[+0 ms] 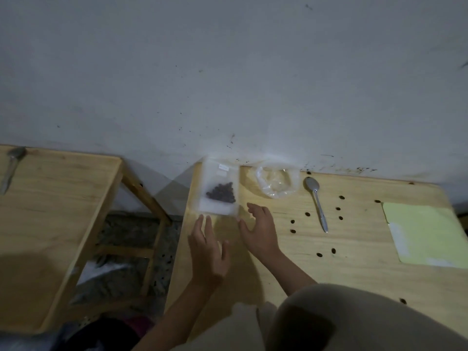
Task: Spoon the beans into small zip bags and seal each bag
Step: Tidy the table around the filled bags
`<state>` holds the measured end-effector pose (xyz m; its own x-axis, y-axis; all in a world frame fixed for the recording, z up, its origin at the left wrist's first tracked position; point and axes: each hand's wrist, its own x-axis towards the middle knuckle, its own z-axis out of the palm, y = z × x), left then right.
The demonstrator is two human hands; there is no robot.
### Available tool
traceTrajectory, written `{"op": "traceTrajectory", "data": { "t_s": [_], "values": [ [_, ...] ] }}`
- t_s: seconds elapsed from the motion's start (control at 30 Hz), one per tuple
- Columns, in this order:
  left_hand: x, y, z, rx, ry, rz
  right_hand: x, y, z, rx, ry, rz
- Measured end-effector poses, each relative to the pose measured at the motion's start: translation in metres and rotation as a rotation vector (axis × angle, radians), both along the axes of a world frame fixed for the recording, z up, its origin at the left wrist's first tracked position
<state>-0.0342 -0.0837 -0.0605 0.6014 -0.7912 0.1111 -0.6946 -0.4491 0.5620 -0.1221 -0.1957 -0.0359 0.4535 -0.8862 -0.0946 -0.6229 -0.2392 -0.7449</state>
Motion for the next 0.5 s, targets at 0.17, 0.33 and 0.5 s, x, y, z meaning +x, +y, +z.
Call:
{"op": "traceTrajectory", "data": {
  "t_s": [0.17, 0.33, 0.5],
  "values": [
    [-0.041, 0.024, -0.023, 0.429, -0.025, -0.208, -0.062, 0.040, -0.013, -0.003, 0.022, 0.011],
    [-0.048, 0.031, -0.039, 0.490, -0.197, -0.267, -0.119, 0.067, -0.025, -0.041, 0.108, -0.008],
    [-0.050, 0.030, -0.038, 0.469, -0.188, -0.244, -0.164, 0.078, -0.028, -0.041, 0.180, -0.196]
  ]
}}
